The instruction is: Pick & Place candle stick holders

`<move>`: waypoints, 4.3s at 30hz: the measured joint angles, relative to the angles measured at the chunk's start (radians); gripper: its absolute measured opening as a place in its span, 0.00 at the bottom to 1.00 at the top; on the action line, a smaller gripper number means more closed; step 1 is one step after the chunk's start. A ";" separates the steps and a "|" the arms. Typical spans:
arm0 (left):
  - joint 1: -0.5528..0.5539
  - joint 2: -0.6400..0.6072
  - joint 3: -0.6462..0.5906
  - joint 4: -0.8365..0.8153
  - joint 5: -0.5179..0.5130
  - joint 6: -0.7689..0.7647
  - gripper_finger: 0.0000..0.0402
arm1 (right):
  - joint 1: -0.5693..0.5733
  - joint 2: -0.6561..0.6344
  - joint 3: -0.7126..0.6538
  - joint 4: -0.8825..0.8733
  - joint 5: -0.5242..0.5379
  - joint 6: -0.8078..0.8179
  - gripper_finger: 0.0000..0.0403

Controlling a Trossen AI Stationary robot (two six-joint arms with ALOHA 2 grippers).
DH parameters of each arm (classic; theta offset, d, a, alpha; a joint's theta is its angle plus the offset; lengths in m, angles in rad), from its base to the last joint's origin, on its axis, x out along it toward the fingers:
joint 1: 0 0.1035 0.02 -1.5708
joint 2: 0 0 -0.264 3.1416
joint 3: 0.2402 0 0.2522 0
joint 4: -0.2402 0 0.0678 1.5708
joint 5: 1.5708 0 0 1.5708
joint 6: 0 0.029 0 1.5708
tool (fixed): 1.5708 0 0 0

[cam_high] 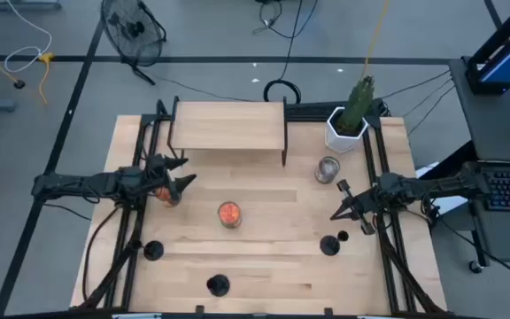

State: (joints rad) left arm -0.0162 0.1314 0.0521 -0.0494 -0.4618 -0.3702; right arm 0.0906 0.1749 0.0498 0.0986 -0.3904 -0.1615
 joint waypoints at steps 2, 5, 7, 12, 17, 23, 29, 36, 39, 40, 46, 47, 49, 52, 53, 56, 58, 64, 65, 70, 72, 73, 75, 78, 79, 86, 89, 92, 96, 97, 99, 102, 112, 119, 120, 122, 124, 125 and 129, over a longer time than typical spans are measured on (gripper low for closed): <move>0.000 0.000 0.000 0.000 0.000 0.000 0.99 | 0.000 0.000 0.000 0.000 0.000 0.000 0.00; 0.000 0.000 0.000 0.000 0.000 0.000 0.99 | 0.000 0.000 0.000 0.000 0.000 0.000 0.00; 0.000 0.000 0.000 0.000 0.000 0.000 0.99 | 0.000 0.000 0.000 0.000 0.000 0.000 0.00; 0.000 0.000 0.000 0.000 0.000 0.000 0.99 | 0.000 0.000 0.000 0.000 0.000 0.000 0.00; 0.000 0.000 0.000 0.000 0.000 0.000 0.99 | 0.000 0.000 0.000 0.000 0.000 0.000 0.00; 0.000 0.000 0.000 0.000 0.000 0.000 0.99 | 0.000 0.000 0.000 0.000 0.000 0.000 0.00; 0.000 0.000 0.000 0.000 0.000 0.000 0.99 | 0.000 0.000 0.000 0.000 0.000 0.000 0.00; 0.000 0.000 0.000 0.000 0.000 0.000 0.99 | 0.000 0.000 0.000 0.000 0.000 0.000 0.00; 0.000 0.000 0.000 0.000 0.000 0.000 0.99 | 0.000 0.000 0.000 0.000 0.000 0.000 0.00; 0.000 0.000 0.000 0.000 0.000 0.000 0.99 | 0.000 0.000 0.000 0.000 0.000 0.000 0.00; 0.000 0.000 0.000 0.000 0.000 0.000 0.99 | 0.000 0.000 0.000 0.000 0.000 0.000 0.00; 0.000 0.000 0.000 0.000 0.000 0.000 0.99 | 0.000 0.000 0.000 0.000 0.000 0.000 0.00; 0.000 0.000 0.000 0.000 0.000 0.000 0.99 | 0.000 0.000 0.000 0.000 0.000 0.000 0.00; 0.000 0.000 0.000 0.000 0.000 0.000 0.99 | 0.000 0.000 0.000 0.000 0.000 0.000 0.00; 0.000 0.000 0.000 0.000 0.000 0.000 0.99 | 0.000 0.000 0.000 0.000 0.000 0.000 0.00; 0.000 0.000 0.000 0.000 0.000 0.000 0.99 | 0.000 0.000 0.000 0.000 0.000 0.000 0.00; 0.000 0.000 0.000 0.000 0.000 0.000 0.99 | 0.000 0.000 0.000 0.000 0.000 0.000 0.00; 0.000 0.000 0.000 0.000 0.000 0.000 0.99 | 0.000 0.001 0.000 0.010 0.158 -0.090 0.00; 0.000 0.000 0.000 0.000 0.000 0.000 0.99 | 0.000 0.001 0.000 0.010 0.175 -0.090 0.00; 0.000 0.000 0.000 0.000 0.000 0.000 0.99 | 0.000 0.001 0.000 0.009 0.181 -0.087 0.00; 0.000 0.000 0.000 0.000 0.000 0.000 0.99 | 0.000 0.001 0.000 0.008 0.181 -0.087 0.00; 0.000 0.000 0.000 0.000 0.000 0.000 0.99 | 0.000 0.001 0.000 0.008 0.181 -0.087 0.00; 0.000 0.000 0.000 0.000 0.000 0.000 0.99 | 0.000 0.001 0.000 0.007 0.181 -0.087 0.00; 0.000 0.000 0.000 0.000 0.000 0.000 0.99 | 0.000 0.001 0.000 0.006 0.181 -0.087 0.00; 0.000 0.000 0.000 0.000 0.000 0.000 0.99 | 0.000 0.001 0.000 0.006 0.181 -0.087 0.00; 0.000 0.000 -0.001 0.011 -0.021 0.034 0.99 | 0.000 0.001 0.000 0.007 0.184 -0.087 0.00; 0.000 0.000 -0.002 0.072 -0.036 0.022 0.99 | 0.000 0.001 0.000 0.010 0.184 -0.085 0.00; 0.000 0.000 -0.002 0.171 -0.036 -0.010 0.99 | 0.000 0.001 0.000 0.029 0.184 -0.063 0.00; 0.000 0.000 -0.002 0.294 -0.034 -0.078 0.99 | 0.000 0.001 0.000 0.067 0.185 -0.063 0.00; 0.000 0.000 -0.002 0.314 -0.029 -0.077 0.99 | 0.000 0.000 0.000 0.074 0.185 -0.063 0.00; 0.000 0.000 -0.002 0.342 -0.013 -0.065 0.99 | 0.000 0.001 0.000 0.080 0.185 -0.063 0.00; 0.000 0.000 0.027 0.318 0.006 -0.058 0.99 | 0.000 0.001 0.000 0.091 0.184 -0.061 0.00; 0.000 0.159 0.398 -0.189 0.013 -0.099 0.99 | 0.000 0.001 0.000 0.108 0.185 -0.143 0.00; 0.000 0.468 0.719 -0.639 0.013 -0.235 0.99 | 0.001 0.001 0.000 0.108 0.185 -0.172 0.00; 0.000 0.515 0.760 -0.709 0.015 -0.264 0.99 | 0.000 0.001 0.000 0.108 0.185 -0.172 0.00; 0.003 0.601 0.838 -0.856 0.022 -0.339 0.99 | 0.000 0.001 0.000 0.108 0.185 -0.173 0.00; 0.009 0.674 0.905 -1.006 0.039 -0.417 0.99 | 0.000 0.001 0.000 0.108 0.185 -0.181 0.00; 0.013 0.705 0.934 -1.077 0.053 -0.452 0.99 | 0.000 0.001 0.000 0.108 0.185 -0.187 0.00; 0.024 0.789 1.018 -1.332 0.092 -0.566 0.99 | 0.000 0.001 0.000 0.108 0.182 -0.193 0.00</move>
State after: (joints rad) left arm 0.0081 0.9203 1.0700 -1.3812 -0.3701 -0.9362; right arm 0.0910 0.1755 0.0496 0.2062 -0.2087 -0.3550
